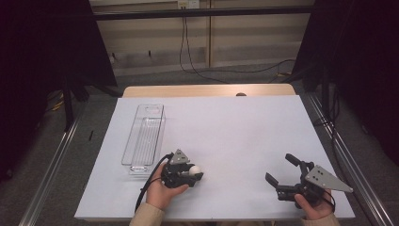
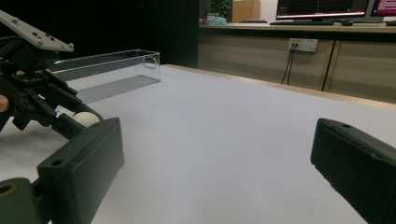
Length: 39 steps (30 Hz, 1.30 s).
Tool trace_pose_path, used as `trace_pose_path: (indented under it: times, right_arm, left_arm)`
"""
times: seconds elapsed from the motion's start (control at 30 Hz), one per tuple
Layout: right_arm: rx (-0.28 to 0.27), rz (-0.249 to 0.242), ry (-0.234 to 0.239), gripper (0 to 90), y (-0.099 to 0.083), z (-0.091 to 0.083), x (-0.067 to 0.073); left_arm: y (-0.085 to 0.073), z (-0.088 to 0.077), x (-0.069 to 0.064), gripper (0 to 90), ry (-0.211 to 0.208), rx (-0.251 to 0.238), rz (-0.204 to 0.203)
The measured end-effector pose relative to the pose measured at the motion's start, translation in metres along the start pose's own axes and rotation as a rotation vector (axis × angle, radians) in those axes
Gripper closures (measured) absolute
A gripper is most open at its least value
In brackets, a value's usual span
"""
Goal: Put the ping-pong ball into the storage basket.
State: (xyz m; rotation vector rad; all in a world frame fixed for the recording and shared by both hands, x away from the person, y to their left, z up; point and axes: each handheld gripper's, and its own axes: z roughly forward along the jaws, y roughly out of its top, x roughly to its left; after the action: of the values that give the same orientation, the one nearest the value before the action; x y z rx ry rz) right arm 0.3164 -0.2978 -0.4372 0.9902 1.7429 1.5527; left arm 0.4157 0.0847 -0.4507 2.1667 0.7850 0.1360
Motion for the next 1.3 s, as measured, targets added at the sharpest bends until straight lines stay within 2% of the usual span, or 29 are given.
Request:
trace_pose_path:
  times: [0.5, 0.7, 1.0, 1.17, 1.2, 1.27, 1.3]
  right_arm:
    - [0.000, 0.002, -0.001, 2.1, 0.0000, 0.0000, 0.0001]
    - [-0.004, 0.010, -0.006, 2.1, 0.0003, 0.0000, 0.0003]
    - [-0.004, 0.002, -0.004, 2.1, 0.0002, 0.0000, -0.0002]
    - [-0.004, 0.003, -0.004, 2.1, 0.0003, -0.0001, -0.0003]
    - [-0.004, 0.003, -0.004, 2.1, 0.0003, -0.0001, -0.0003]
    - [-0.005, 0.003, -0.004, 2.1, 0.0003, -0.0001, -0.0003]
    - [-0.005, 0.002, -0.004, 2.1, 0.0003, -0.0001, -0.0003]
  left_arm:
    - [-0.0006, 0.0003, -0.0011, 51.0, -0.003, -0.003, -0.017]
    - [0.0000, -0.0020, -0.0016, 51.1, 0.006, 0.022, -0.012]
    - [0.0000, -0.0023, -0.0003, 51.4, -0.001, 0.020, -0.015]
    - [0.0001, -0.0028, 0.0008, 51.4, 0.002, 0.018, -0.029]
    - [0.0006, -0.0036, 0.0017, 51.4, 0.011, 0.022, -0.022]
    - [0.0007, -0.0045, 0.0025, 51.4, -0.007, 0.009, -0.036]
    - [0.0012, -0.0049, 0.0020, 51.4, -0.002, 0.007, -0.040]
